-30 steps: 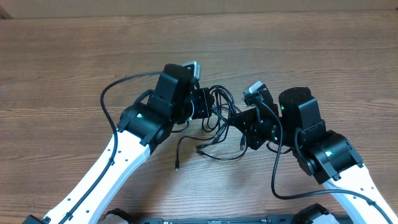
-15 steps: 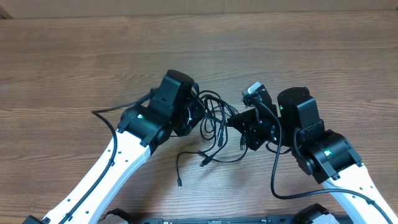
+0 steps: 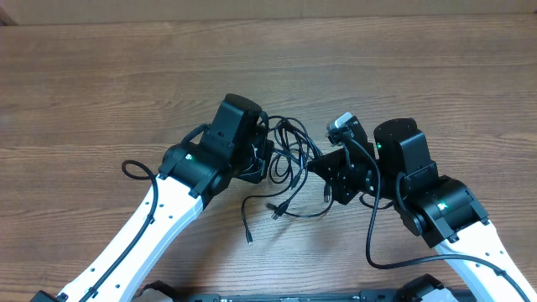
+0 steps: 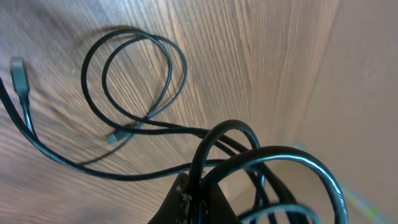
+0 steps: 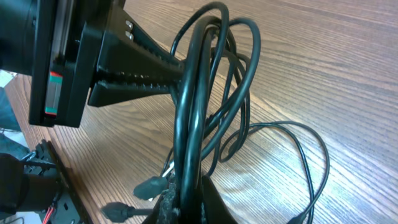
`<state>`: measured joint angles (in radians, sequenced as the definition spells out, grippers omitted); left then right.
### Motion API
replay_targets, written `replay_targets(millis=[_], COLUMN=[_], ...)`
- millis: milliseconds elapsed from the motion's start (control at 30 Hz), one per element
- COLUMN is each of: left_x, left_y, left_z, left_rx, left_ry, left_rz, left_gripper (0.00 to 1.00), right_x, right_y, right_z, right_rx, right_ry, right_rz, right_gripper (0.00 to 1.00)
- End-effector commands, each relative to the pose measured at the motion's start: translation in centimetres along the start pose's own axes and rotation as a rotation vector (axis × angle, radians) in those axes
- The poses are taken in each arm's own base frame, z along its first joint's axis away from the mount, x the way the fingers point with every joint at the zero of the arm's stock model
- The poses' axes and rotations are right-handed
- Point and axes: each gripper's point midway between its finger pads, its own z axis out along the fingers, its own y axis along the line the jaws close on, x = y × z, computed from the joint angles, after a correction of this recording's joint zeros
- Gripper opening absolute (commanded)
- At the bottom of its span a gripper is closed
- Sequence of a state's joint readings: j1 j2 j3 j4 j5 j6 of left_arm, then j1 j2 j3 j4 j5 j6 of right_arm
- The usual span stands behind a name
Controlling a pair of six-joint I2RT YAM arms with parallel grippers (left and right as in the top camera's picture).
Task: Untangle cables
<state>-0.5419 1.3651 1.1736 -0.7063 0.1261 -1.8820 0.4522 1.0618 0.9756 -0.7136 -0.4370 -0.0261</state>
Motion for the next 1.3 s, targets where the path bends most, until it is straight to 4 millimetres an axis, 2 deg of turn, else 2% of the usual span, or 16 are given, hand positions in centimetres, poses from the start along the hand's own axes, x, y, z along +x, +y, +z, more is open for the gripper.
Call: replay_targets(millis=[0,367,533,633,700,900,1000,1133,1267], left_x=[-2.7,-2.6,-2.6,-3.0,-3.1,-3.4,-3.4,-2.8,-1.8], left_y=[-1.9,-1.6,-1.7,-1.9,-2.0,-2.1,-2.0,-1.9,-1.4], left_z=[-1.0,-0.9,-1.0,-1.0,-1.0,-1.1,-1.1,-1.0,-0.9], left_rx=[0.089,0.077,0.075,0.077,0.073,0.051,0.041,0.032,0.021], left_ry=[-0.115,-0.107,-0.114,-0.138,-0.15,-0.18,-0.181,-0.152,-0.09], left_rz=[-0.201,-0.211,-0.104,0.031,0.119,0.43,0.537,0.637,0.796], left_gripper=[0.04,0.04,0.04,0.04,0.16,0.63,0.77,0.84,0.81], right_x=[0.4,0.7,0.6,0.6,0.6,0.5,0.5,0.5,0.7], right_y=[0.2,0.2,0.2,0.2,0.2,0.2,0.2,0.2,0.2], right_z=[-0.3,-0.3,-0.3,-0.3,-0.3,-0.3,-0.3,-0.3,-0.3], right_rx=[-0.006,-0.006,-0.006,-0.006,-0.006,-0.007,-0.007,-0.007,-0.006], right_ry=[0.011,0.021,0.016,0.017,0.018,0.015,0.014,0.015,0.02], right_rz=[0.003,0.008,0.005,0.006,0.007,0.005,0.005,0.005,0.008], right_gripper=[0.04,0.04,0.04,0.04,0.04,0.04,0.04,0.04,0.04])
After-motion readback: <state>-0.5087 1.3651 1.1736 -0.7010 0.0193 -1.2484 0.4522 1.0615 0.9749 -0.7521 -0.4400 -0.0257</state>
